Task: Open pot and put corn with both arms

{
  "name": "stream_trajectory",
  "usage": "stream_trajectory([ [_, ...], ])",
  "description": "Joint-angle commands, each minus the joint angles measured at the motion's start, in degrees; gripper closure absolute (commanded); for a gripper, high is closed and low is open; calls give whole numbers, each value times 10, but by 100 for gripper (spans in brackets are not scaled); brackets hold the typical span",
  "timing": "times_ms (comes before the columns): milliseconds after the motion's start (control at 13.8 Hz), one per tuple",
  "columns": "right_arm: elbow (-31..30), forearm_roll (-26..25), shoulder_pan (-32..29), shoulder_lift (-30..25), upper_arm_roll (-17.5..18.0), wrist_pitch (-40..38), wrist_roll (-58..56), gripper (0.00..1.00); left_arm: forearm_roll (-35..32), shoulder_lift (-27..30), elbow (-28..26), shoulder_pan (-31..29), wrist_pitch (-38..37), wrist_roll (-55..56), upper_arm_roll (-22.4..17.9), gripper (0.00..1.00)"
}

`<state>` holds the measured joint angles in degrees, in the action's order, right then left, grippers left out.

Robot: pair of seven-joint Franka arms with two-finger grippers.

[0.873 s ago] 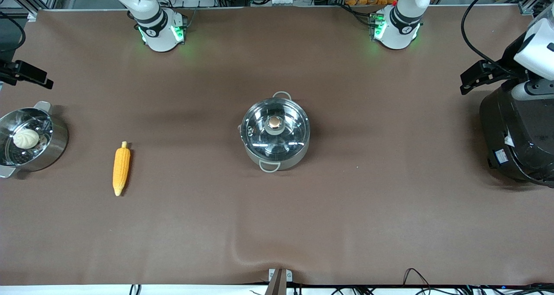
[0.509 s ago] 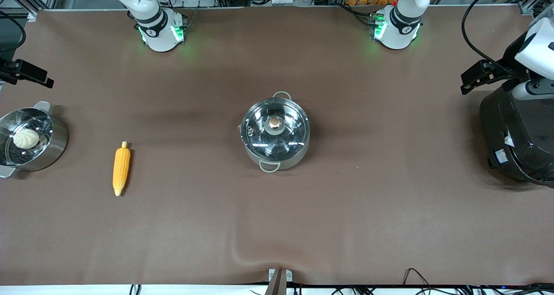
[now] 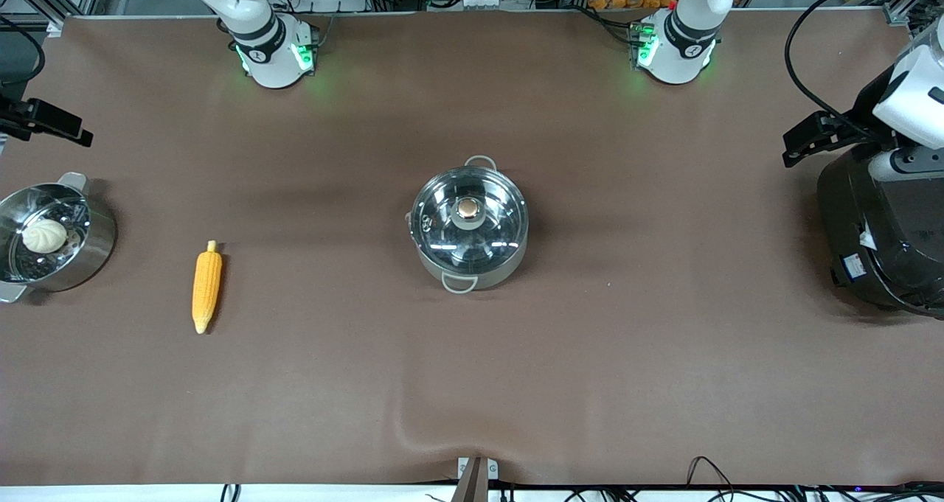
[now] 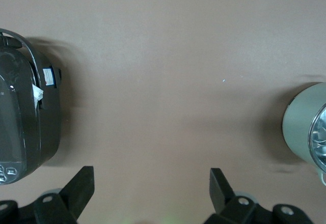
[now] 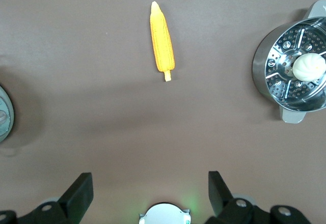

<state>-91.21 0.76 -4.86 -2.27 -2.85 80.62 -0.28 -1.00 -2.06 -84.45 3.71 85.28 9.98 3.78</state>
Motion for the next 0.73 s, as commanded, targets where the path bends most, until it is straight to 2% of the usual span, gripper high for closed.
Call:
stream_trajectory([
  [0, -10, 8, -4, -4, 2, -3, 3, 0, 13, -5, 13, 2, -6, -8, -2, 0],
  [291, -48, 9, 0, -1, 2, 26, 2, 0, 40, -28, 11, 12, 34, 8, 4, 0],
  [655, -65, 9, 1, -1, 2, 46, 2, 0, 32, -85, 25, 88, 95, 120, 14, 0],
])
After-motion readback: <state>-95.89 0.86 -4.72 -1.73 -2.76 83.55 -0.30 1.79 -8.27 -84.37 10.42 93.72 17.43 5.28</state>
